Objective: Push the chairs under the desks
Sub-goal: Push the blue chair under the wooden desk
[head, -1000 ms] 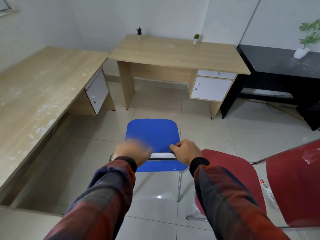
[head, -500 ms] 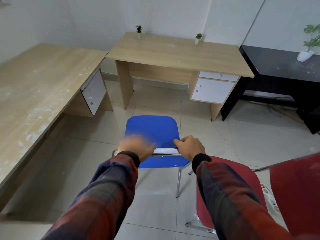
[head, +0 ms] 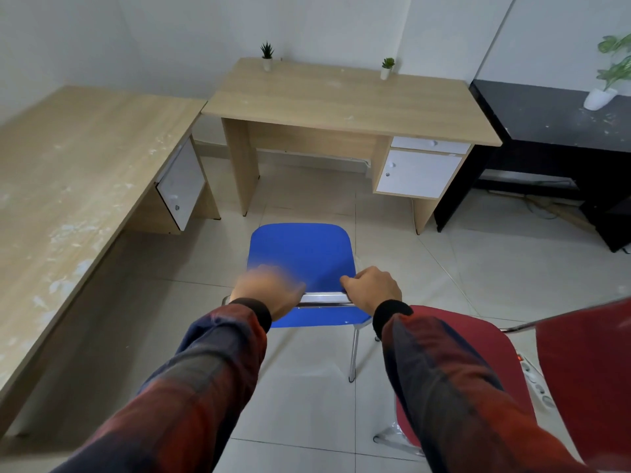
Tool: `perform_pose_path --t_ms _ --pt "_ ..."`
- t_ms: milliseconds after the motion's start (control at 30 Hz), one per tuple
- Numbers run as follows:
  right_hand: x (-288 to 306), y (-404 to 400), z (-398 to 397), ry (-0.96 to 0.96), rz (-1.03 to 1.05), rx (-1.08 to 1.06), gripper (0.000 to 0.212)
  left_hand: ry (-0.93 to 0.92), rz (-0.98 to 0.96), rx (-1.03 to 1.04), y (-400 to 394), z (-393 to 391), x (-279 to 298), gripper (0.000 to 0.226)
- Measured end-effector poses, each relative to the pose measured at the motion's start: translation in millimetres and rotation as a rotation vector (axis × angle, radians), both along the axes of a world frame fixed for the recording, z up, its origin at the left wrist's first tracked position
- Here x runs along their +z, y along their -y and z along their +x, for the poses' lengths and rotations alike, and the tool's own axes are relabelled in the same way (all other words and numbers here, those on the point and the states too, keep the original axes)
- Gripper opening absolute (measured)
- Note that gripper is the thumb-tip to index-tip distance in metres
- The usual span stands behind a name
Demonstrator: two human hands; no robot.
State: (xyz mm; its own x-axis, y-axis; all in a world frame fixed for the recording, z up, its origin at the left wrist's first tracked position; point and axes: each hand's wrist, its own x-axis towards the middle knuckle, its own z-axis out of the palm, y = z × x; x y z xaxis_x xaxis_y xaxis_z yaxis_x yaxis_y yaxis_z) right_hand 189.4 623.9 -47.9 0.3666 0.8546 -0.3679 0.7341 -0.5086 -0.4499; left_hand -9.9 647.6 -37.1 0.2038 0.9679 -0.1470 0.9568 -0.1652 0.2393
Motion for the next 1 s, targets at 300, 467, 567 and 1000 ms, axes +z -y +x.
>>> perform_pose_path --t_ms 300,467,567,1000 --pt "-4 -25 -12 -0.037 0.042 0.000 0.039 -0.015 0.010 -0.016 -36 -13 0 0.036" --pt "-5 -44 -8 -0.052 0.044 0.013 0.038 -0.015 0.024 -0.029 -53 -11 0 0.037" --pt "-5 -55 -7 -0.050 0.058 -0.006 0.036 -0.011 0.020 -0.029 -66 -9 0 0.037" --pt "-11 -94 -7 -0.049 0.069 0.031 0.039 0.003 0.051 -0.021 -103 -11 -1 0.036"
